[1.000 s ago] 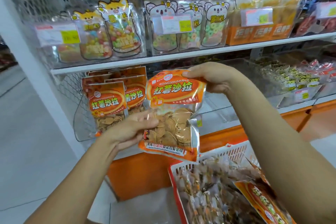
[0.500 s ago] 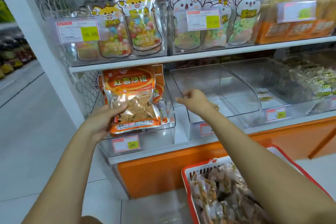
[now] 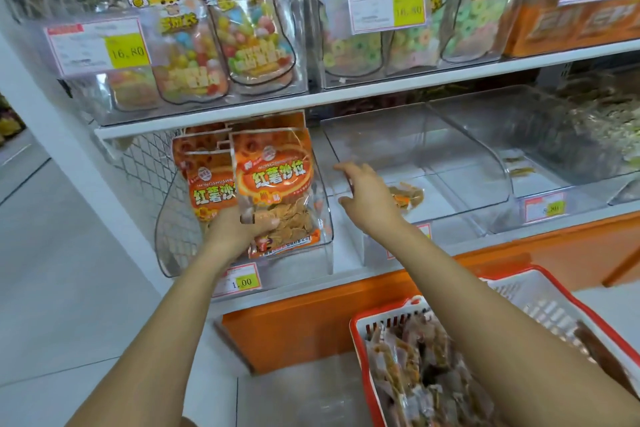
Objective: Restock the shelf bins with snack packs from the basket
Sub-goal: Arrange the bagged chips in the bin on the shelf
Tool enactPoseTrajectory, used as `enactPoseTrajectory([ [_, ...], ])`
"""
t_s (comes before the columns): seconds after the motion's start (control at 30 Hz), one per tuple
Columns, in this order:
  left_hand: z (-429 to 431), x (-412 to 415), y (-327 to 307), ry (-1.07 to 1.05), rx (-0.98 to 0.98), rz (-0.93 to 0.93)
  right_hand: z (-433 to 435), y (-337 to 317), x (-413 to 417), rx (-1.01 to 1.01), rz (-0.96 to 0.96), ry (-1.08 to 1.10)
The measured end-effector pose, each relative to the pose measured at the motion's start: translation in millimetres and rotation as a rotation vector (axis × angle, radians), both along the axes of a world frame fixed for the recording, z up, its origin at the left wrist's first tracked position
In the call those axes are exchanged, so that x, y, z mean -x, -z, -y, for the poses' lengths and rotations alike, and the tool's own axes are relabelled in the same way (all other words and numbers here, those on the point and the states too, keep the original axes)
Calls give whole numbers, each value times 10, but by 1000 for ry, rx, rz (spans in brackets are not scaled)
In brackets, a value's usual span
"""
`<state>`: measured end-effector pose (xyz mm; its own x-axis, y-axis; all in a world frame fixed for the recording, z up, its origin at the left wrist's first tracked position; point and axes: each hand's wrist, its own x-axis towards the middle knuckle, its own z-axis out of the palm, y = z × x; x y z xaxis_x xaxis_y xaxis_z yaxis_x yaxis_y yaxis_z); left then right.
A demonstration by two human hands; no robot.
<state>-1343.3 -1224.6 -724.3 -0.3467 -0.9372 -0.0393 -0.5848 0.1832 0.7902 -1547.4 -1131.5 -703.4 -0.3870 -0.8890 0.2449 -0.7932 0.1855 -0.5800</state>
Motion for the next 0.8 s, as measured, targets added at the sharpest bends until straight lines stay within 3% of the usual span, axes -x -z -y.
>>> enactPoseTrajectory([
  [0.13,79,45,-90,-56,158,496,-4,0,11,-5,4,-11],
  [0.23,142,76,-175,-47,141,882,-19,4,25,-10,21,-30],
  [0.4,194,153,15,5,-55,981,-34,20,11,-26,7,-47],
  [0.8,111,272,31,-53,35,969,-242,-8,-23,-65,-13,-120],
])
